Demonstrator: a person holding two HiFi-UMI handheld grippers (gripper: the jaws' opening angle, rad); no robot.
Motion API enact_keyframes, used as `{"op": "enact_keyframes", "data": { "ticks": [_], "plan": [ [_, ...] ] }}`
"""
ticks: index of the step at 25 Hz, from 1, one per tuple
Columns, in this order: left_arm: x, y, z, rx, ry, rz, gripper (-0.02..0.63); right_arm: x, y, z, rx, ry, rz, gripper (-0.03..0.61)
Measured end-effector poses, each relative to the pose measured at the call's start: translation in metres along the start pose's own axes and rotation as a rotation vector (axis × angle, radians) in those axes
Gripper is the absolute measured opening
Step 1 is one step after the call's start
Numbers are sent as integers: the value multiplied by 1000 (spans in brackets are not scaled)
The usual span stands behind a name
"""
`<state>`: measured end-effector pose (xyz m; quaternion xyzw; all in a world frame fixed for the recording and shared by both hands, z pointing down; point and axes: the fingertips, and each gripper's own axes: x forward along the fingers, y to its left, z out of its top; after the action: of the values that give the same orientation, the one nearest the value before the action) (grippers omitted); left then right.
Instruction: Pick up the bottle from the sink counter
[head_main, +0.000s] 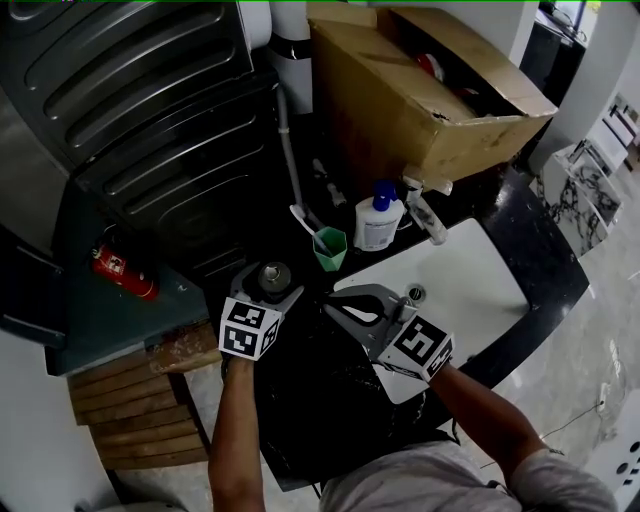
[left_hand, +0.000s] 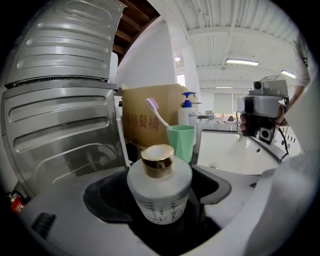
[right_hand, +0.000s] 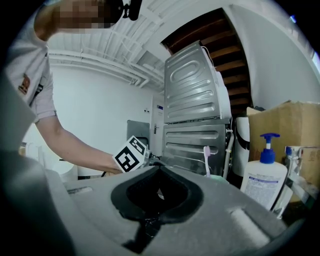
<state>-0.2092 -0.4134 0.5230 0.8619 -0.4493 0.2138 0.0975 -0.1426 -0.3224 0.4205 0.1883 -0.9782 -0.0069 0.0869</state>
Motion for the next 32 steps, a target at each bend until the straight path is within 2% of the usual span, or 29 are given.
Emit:
{"op": "enact_keyframes", "data": {
  "ticks": [7,11,20,28,32],
  "plan": [
    [12,1,-4,-4,18,-26,371,-7,-5,-9,24,2,3,2],
    [14,1,-3,-12,11,-38,336,-10,-6,-14,34,5,7,0],
    [12,0,-3,-11,13,-5,331,-10,-7,-16,50,-3,8,2],
    [-21,-17,28,-47,-71,18,331,-21,-11,-4,66,-39,-7,2],
    [-46,-31,47,-40,-115,37,331,-26,-11,9,59,-72,-9,2]
  ]
}}
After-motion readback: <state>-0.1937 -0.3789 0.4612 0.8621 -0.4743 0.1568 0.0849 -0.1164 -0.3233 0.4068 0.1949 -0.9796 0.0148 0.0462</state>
